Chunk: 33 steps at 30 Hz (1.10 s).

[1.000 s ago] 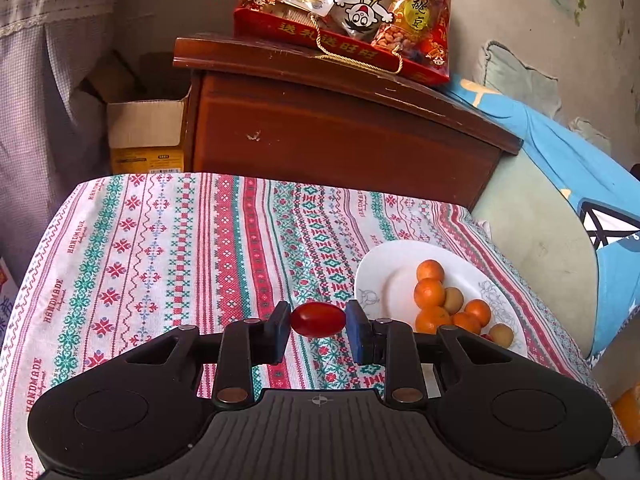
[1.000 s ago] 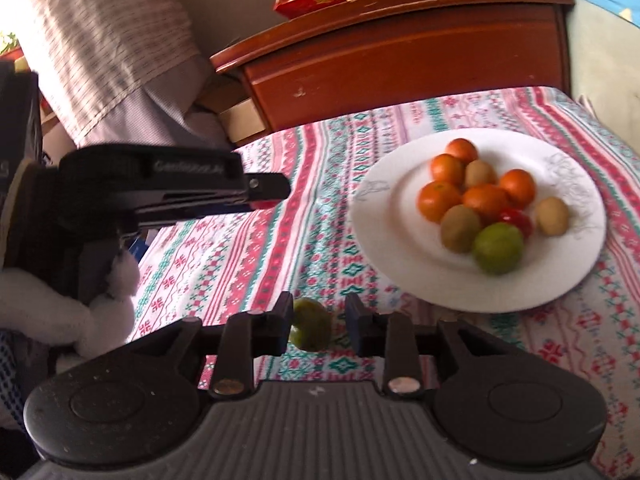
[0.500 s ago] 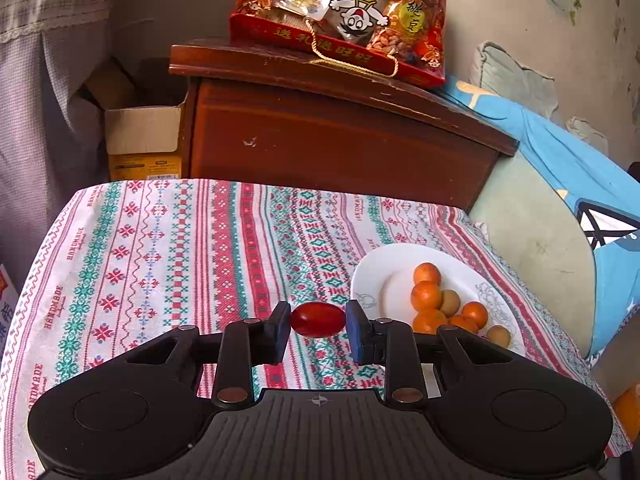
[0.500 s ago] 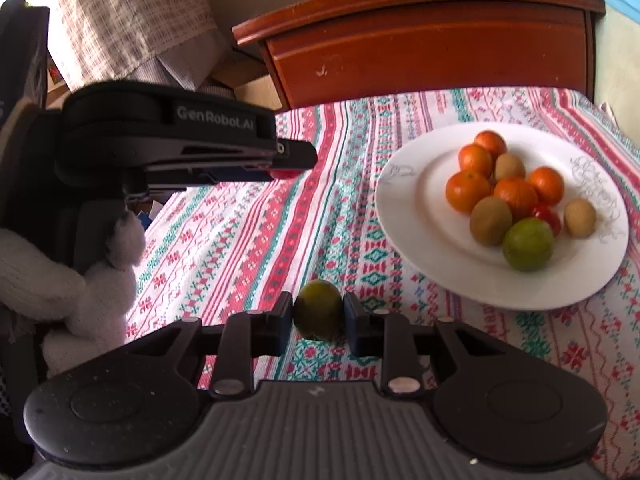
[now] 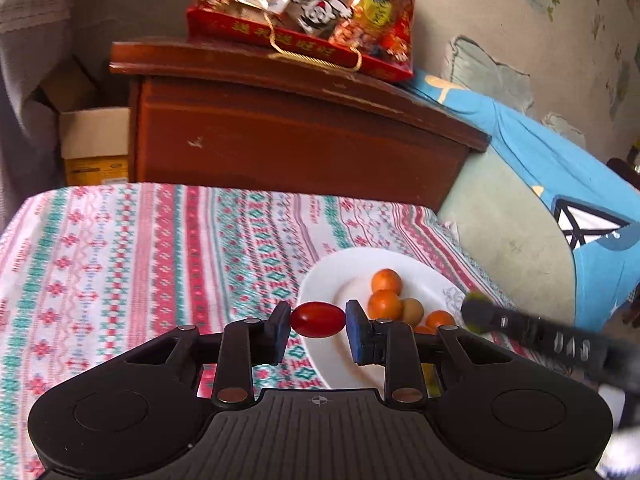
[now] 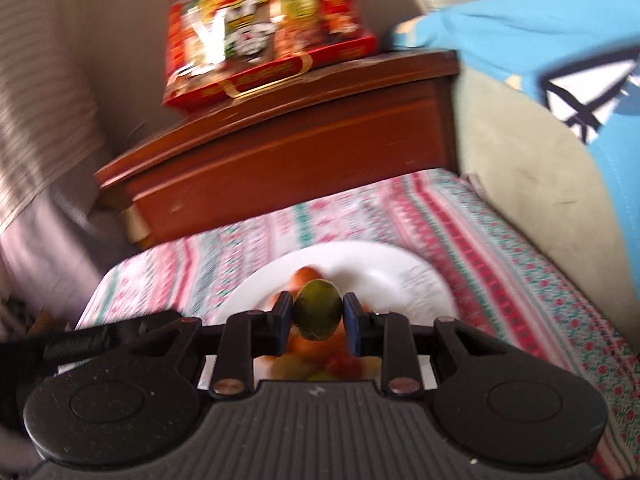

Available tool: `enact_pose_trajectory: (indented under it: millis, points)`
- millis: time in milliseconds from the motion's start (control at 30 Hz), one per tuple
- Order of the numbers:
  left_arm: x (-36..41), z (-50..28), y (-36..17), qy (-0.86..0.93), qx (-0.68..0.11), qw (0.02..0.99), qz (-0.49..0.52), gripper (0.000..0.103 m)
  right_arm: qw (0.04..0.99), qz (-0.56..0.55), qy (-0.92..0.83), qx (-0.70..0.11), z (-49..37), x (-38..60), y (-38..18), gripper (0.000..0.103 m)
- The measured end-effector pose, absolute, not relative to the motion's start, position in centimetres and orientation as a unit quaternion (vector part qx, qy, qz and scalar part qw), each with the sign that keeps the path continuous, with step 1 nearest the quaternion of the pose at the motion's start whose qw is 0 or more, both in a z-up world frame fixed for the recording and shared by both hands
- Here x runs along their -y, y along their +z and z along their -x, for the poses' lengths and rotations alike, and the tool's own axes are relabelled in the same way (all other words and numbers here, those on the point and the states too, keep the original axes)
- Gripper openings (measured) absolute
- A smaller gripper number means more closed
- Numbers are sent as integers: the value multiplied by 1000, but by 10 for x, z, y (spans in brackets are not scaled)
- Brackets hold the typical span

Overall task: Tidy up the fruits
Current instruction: 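Carry the lime and tomato over the plate and open both grippers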

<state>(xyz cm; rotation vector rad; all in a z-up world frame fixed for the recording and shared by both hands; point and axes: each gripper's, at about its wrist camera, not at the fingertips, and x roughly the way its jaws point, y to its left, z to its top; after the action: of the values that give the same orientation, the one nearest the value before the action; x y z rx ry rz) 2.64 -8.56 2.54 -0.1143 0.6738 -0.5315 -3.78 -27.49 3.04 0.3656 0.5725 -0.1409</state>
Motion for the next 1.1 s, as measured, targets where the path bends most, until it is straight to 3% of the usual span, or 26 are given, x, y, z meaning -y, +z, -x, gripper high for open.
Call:
enact_pose_trajectory:
  millis: [667, 733, 833, 933, 1033, 1100]
  points:
    - [123, -34, 9, -267, -356, 895, 12, 30, 928, -199, -87, -302, 4, 293, 8, 31]
    - [123, -33, 12, -264, -357, 896, 9, 41, 929, -195, -86, -304, 4, 291, 12, 32]
    - [122, -29, 18, -258, -351, 900, 4, 61, 929, -187, -86, -306, 6, 288, 20, 43]
    - [121, -26, 26, -257, -351, 901, -3, 65, 931, -179, -83, -307, 12, 284, 32, 54]
    - [120, -20, 35, -250, -357, 900, -10, 79, 929, -170, -93, -315, 18, 280, 43, 67]
    - [117, -16, 40, -253, -359, 898, -5, 80, 927, -176, -95, -316, 24, 279, 49, 73]
